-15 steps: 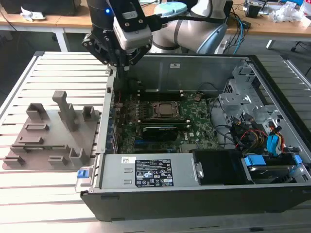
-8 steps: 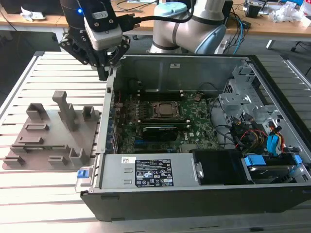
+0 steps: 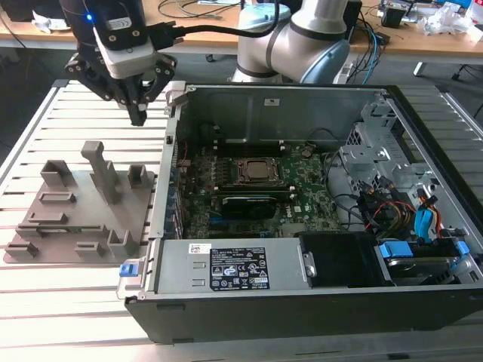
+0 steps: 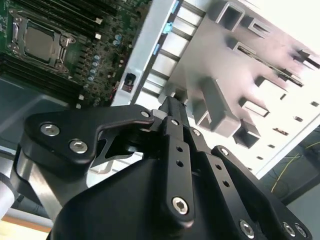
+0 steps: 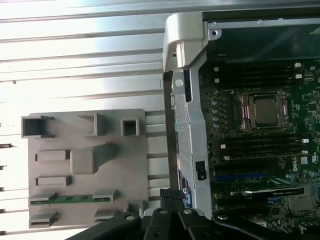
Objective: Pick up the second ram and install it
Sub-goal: 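Reach for the second ram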
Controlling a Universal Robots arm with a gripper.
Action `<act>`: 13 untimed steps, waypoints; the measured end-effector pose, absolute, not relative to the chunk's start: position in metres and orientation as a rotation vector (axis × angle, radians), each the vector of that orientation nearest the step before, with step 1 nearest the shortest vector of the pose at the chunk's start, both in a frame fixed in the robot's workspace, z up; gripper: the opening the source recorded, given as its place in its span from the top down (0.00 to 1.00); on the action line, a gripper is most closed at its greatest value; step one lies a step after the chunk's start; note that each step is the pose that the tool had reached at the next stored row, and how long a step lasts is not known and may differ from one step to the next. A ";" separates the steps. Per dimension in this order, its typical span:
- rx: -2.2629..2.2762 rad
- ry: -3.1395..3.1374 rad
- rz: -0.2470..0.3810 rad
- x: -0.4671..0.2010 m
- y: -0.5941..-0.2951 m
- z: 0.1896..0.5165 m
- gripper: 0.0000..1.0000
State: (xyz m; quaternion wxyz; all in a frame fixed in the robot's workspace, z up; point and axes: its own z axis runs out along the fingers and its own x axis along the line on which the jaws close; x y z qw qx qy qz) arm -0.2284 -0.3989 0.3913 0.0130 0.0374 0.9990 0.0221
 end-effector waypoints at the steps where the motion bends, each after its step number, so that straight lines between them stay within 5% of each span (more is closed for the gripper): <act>1: 0.117 3.113 0.069 -0.233 -0.399 0.391 0.89; 13: 0.116 3.113 0.069 -0.287 -0.399 0.390 0.89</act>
